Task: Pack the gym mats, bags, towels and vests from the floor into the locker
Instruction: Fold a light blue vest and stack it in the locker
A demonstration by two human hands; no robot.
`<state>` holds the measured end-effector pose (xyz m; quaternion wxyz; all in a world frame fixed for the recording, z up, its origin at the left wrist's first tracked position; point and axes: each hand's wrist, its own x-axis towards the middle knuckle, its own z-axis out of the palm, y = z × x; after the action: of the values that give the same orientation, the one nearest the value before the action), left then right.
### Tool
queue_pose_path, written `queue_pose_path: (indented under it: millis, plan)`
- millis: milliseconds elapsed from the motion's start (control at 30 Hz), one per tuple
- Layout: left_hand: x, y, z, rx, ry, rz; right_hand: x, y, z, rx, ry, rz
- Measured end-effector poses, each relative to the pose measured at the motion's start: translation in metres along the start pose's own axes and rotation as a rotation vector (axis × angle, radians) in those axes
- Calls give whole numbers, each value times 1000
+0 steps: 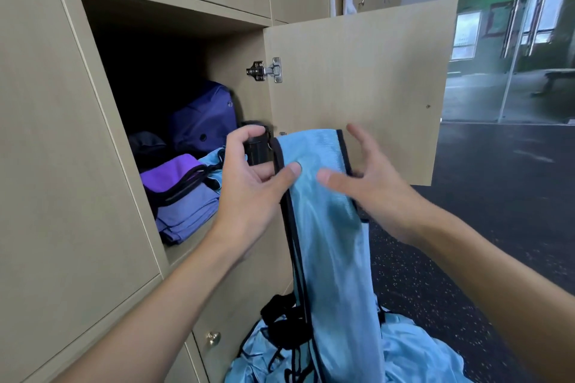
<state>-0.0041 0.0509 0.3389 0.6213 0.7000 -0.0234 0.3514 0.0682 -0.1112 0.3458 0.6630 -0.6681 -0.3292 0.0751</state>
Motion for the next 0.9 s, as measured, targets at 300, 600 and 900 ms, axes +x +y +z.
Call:
queue_pose_path:
  millis: [300, 600, 900]
  plan:
    - [-41, -30, 3, -99, -320, -68, 1, 8, 2, 29, 77, -110]
    - [-20, -24, -6, -10, -100, 24, -4, 23, -7, -72, -171, 11]
    - [-39, -49, -12, 129, -288, -133, 3, 33, -1, -64, 4, -53]
